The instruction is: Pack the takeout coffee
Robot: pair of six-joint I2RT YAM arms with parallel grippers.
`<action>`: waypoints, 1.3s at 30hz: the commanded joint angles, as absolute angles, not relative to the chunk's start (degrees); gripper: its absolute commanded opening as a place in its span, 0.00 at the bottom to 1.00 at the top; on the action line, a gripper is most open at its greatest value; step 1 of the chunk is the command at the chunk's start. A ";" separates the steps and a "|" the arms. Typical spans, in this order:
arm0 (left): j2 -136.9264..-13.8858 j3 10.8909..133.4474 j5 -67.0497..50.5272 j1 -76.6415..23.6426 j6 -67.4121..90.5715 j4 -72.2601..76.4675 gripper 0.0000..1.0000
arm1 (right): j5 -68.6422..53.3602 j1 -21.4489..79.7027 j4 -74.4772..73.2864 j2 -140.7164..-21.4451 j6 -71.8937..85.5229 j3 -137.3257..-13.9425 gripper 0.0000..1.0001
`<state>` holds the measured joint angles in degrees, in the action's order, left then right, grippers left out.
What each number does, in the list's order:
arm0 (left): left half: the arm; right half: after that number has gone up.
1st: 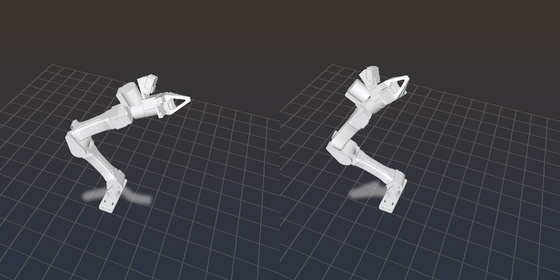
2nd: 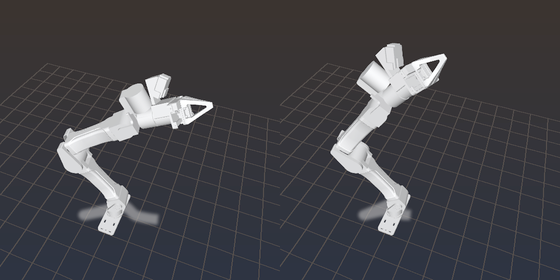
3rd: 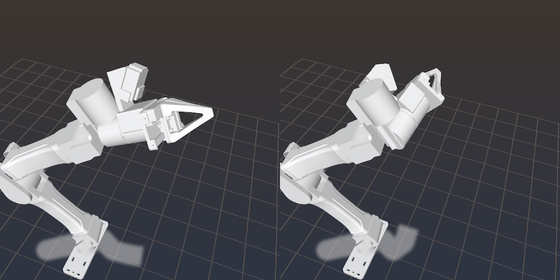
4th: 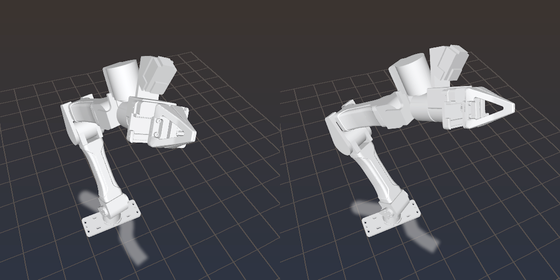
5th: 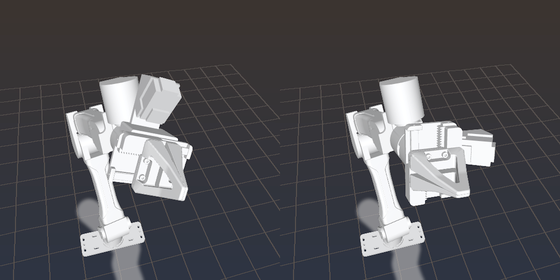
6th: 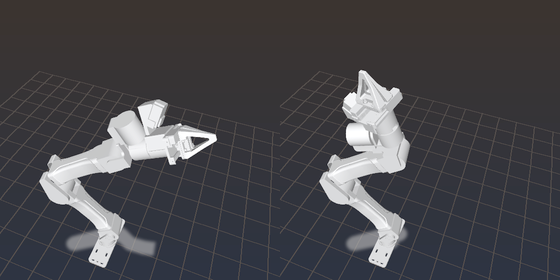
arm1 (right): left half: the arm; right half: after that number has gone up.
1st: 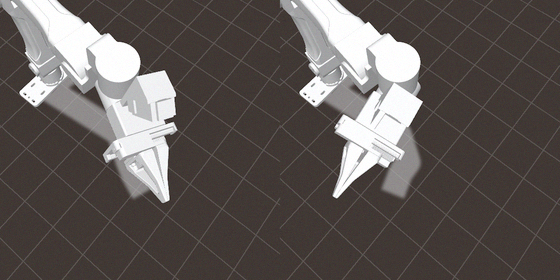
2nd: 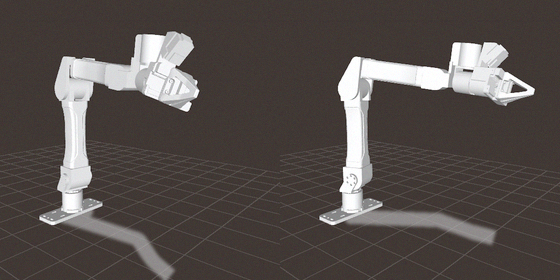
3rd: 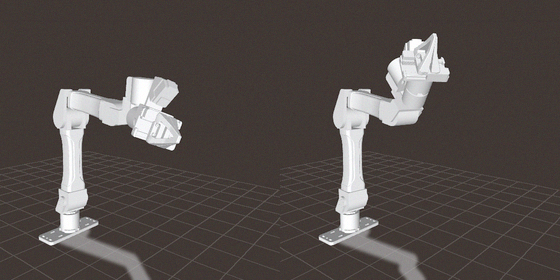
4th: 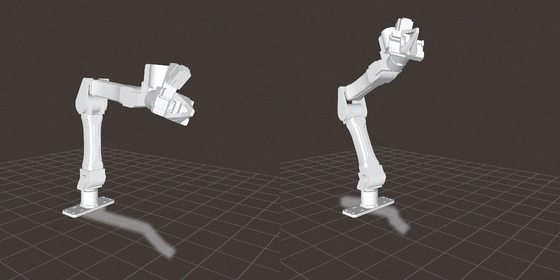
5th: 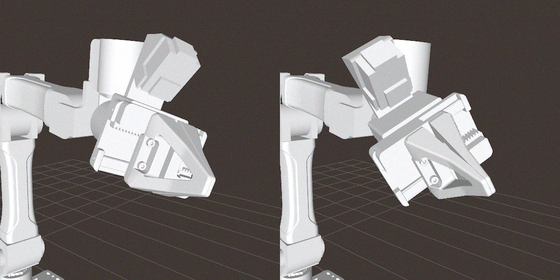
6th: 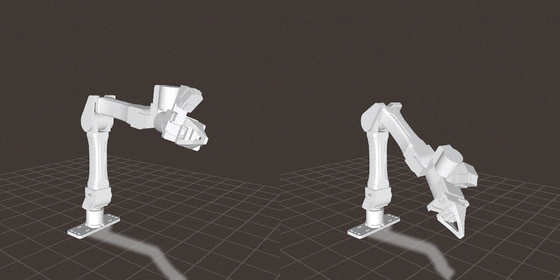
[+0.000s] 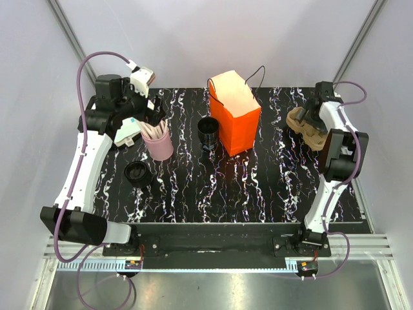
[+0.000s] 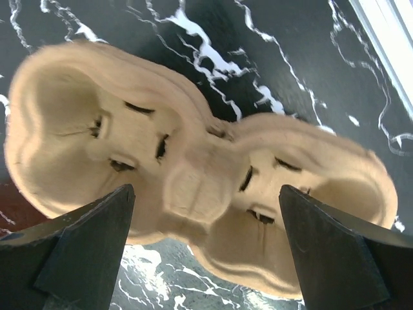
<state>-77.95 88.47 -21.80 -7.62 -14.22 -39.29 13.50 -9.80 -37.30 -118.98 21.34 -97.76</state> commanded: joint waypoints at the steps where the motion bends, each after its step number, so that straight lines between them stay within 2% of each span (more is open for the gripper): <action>1: -76.38 87.80 -21.62 -7.91 -15.29 -36.30 0.99 | 11.34 -10.02 -40.24 -122.95 15.22 -105.81 1.00; 10: -76.29 86.84 -21.27 -7.91 -15.03 -36.04 0.99 | 11.25 -10.02 -45.00 -129.55 6.69 -115.40 1.00; 25: -76.38 86.05 -21.97 -8.00 -13.80 -35.16 0.99 | -3.59 -9.93 -46.22 -138.16 -4.22 -133.85 0.99; 29: -76.20 85.87 -21.89 -8.00 -13.71 -35.07 0.99 | -1.42 -9.23 -47.90 -141.06 -5.44 -139.56 0.99; 34: -75.68 85.43 -21.53 -8.17 -13.71 -35.16 0.99 | 4.90 -9.05 -48.87 -137.65 -6.59 -135.45 1.00; 39: -75.85 85.25 -22.41 -8.26 -13.36 -34.98 0.99 | 9.93 -9.32 -44.76 -130.09 -7.65 -124.65 0.98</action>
